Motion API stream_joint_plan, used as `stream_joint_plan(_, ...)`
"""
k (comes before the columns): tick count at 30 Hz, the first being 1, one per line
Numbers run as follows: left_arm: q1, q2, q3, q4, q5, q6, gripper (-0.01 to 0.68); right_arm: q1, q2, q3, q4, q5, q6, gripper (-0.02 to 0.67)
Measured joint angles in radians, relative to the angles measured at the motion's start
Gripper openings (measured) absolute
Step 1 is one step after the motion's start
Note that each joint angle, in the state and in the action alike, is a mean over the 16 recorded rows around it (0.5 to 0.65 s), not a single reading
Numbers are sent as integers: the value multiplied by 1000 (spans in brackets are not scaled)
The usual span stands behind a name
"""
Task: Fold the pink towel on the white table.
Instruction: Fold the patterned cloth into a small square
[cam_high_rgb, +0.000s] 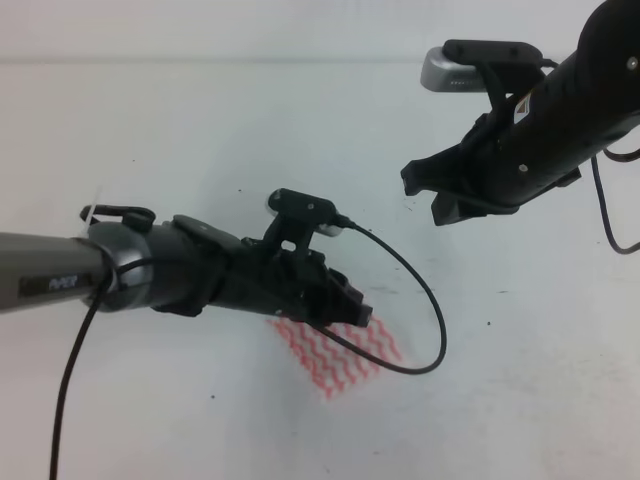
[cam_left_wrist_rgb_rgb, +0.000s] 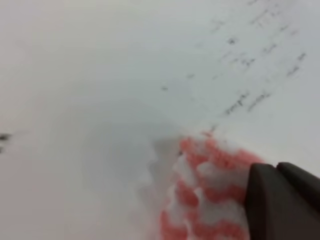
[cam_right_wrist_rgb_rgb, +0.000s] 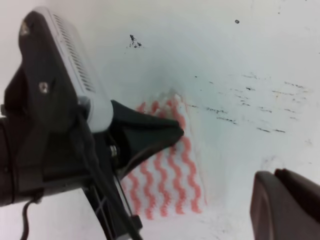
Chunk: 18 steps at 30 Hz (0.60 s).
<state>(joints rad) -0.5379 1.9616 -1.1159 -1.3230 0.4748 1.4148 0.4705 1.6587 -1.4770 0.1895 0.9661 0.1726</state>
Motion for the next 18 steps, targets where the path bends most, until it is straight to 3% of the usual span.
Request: stream_joint_plan(18, 0, 28, -53, 28, 137, 46, -4, 0, 0, 0, 0, 14, 0, -18)
